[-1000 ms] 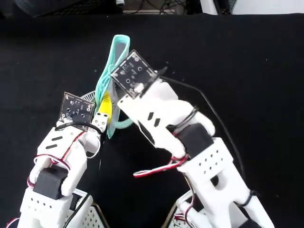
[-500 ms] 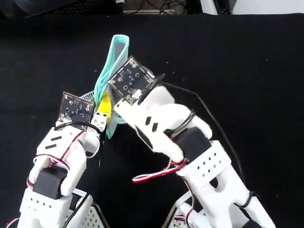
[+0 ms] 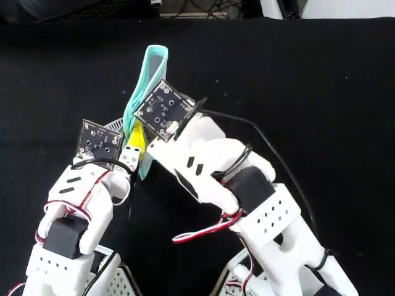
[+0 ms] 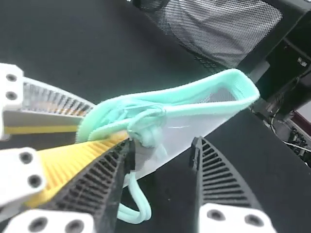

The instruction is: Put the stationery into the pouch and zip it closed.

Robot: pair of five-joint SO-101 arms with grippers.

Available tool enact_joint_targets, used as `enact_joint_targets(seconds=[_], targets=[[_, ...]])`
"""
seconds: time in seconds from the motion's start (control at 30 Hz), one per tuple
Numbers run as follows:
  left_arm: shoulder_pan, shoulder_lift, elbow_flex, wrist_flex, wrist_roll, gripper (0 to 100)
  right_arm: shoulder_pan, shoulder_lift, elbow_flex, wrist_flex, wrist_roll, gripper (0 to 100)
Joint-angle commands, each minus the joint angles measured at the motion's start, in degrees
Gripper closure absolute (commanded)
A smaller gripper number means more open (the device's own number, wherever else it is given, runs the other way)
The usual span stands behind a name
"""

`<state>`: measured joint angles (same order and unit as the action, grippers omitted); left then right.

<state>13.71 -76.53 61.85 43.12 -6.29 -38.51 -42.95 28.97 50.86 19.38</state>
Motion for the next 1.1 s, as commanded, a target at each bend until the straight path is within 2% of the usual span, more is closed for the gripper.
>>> enact_joint_targets(seconds=[0.0, 0.13, 0.3, 0.67, 1.07], targets=[[-0.5, 0.3, -0.6, -0.3, 0.3, 97, -0.7, -1.5, -3.3, 0.8, 0.4, 79.4], [-0.7, 0.3, -0.6, -0.3, 0.4, 97, -3.6, -1.5, -3.3, 0.8, 0.4, 79.4], [-0.7, 0.3, -0.6, -0.3, 0.6, 97, -3.6, -1.5, -3.2, -0.3, 0.4, 79.4], [1.3, 0.3, 0.3, -0.3, 0.5, 97, 0.8, -1.5, 1.8, -10.3, 0.4, 79.4], [1.2, 0.3, 0.4, -0.3, 0.3, 97, 0.8, -5.6, 2.3, -10.2, 0.4, 84.6]])
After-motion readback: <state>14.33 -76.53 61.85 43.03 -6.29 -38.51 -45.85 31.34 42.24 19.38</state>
